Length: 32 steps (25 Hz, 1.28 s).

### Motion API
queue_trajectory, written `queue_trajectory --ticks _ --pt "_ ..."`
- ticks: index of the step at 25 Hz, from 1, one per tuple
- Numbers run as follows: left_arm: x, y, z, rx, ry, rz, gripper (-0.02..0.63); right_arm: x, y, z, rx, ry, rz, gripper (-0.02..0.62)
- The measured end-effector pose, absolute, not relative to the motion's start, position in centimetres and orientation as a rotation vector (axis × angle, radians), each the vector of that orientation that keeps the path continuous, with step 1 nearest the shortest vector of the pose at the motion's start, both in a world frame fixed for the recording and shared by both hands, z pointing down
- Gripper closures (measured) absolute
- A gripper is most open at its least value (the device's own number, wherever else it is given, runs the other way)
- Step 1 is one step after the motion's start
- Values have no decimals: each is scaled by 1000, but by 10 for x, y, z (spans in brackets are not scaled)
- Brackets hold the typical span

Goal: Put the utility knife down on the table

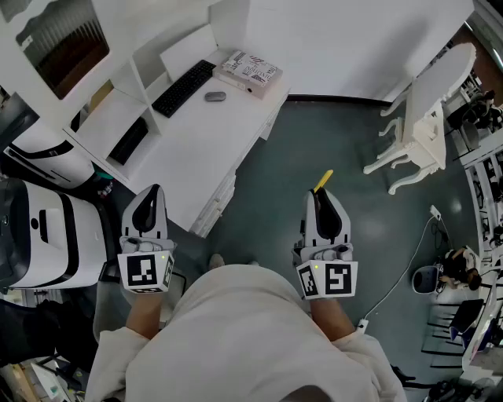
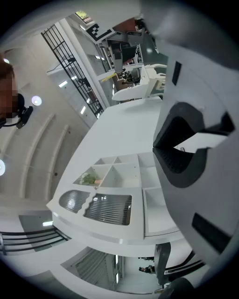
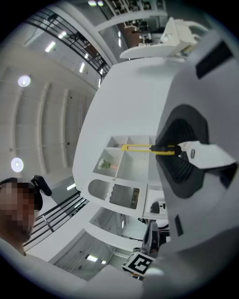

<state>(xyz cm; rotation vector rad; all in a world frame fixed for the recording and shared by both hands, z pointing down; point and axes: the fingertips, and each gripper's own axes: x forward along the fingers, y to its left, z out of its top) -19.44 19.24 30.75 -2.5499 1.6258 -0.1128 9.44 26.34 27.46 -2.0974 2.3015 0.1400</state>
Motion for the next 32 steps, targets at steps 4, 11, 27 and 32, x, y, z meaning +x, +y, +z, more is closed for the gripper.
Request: queue_trajectory --ticks 4,11,27,32 --pt "-192 194 311 -2549 1623 -118 605 96 265 276 -2098 2300 139 528" --pt "-187 197 311 -2551 1624 -123 604 100 267 275 -2071 2297 126 528" --pt "-154 213 312 -2505 1692 -161 604 128 275 281 -1983 2384 98 528" --pt "-142 220 317 -2481 1724 -177 605 139 273 290 -1955 2415 80 528"
